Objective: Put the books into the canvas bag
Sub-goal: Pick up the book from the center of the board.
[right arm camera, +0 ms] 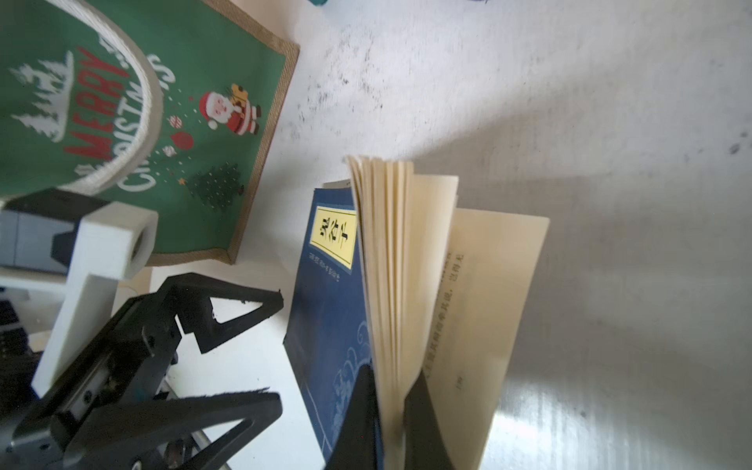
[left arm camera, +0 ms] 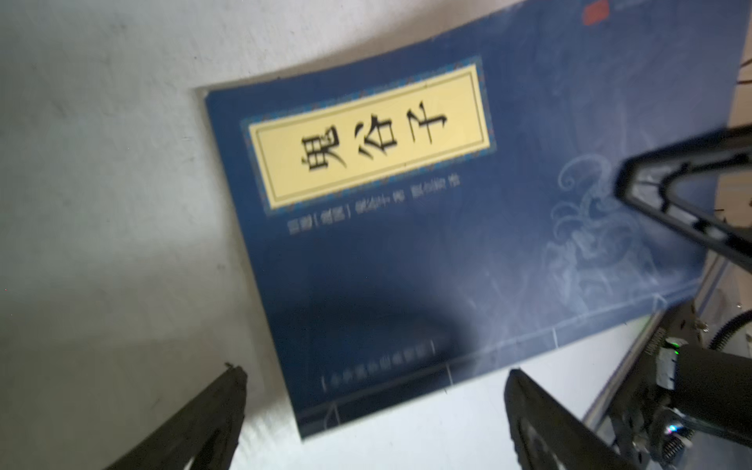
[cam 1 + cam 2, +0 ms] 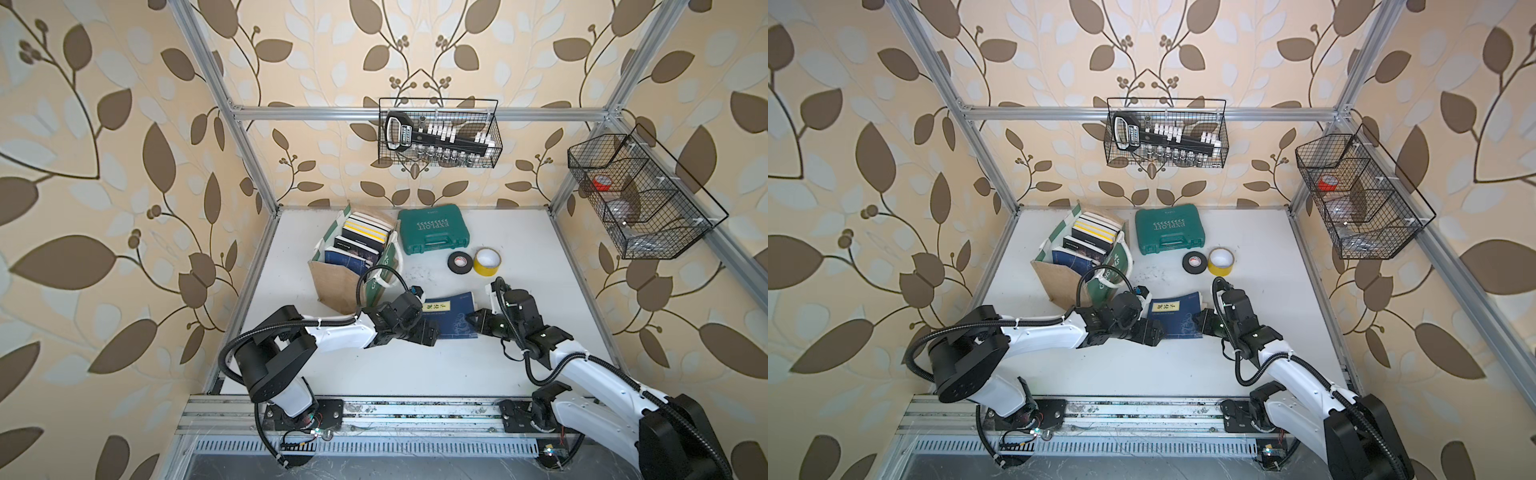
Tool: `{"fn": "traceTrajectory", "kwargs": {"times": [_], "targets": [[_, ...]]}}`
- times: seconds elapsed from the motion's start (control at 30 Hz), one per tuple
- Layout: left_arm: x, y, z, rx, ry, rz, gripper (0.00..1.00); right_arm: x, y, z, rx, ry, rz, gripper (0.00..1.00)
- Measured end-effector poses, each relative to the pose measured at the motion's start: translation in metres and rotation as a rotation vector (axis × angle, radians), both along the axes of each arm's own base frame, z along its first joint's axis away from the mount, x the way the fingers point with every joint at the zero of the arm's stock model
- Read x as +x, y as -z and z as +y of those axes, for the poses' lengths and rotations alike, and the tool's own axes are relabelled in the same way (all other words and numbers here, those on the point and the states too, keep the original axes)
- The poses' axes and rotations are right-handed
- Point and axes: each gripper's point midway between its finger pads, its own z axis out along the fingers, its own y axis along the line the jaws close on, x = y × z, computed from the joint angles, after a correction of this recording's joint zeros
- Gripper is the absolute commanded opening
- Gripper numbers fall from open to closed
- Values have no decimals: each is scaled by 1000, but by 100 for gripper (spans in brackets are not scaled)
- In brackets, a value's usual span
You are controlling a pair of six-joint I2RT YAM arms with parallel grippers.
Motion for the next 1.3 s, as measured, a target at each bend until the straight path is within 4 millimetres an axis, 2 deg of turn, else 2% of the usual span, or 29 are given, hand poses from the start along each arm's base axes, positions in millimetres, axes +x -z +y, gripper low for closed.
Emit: {"fn": "traceTrajectory", "kwargs": {"times": [0.2,0.33,0.5,0.6,0.77,0.83,0.93,1.1,1.13,1.2,1.23,1.3], "targets": [[-4,-43,10,-69,0,-34,99,7,-17,-14,108,24,-4,0],[6,-59,23,-139,-35,10,99,4,-43,-3,204,-59,-67,0],[17,-85,32,-211,-57,22,99,-6,-90,16,299,-202,-203,0],[16,-105,32,-253,-39,17,99,-10,-115,22,331,-264,-278,0],[7,-122,28,-308,11,31,97,-15,-135,28,369,-322,-340,0],[2,-125,25,-330,29,50,87,-16,-140,29,380,-334,-355,0],[-4,-135,21,-378,58,67,68,-16,-144,31,393,-345,-369,0],[-10,-156,22,-430,77,40,25,-13,-140,31,394,-343,-356,0],[-10,-159,24,-434,77,30,18,-13,-139,31,394,-343,-352,5],[-12,-165,26,-438,80,17,4,-13,-136,31,395,-344,-346,22],[-13,-167,27,-436,84,10,0,-13,-134,31,394,-343,-339,30],[-14,-172,29,-422,98,-9,0,-11,-130,30,383,-335,-334,58]]}}
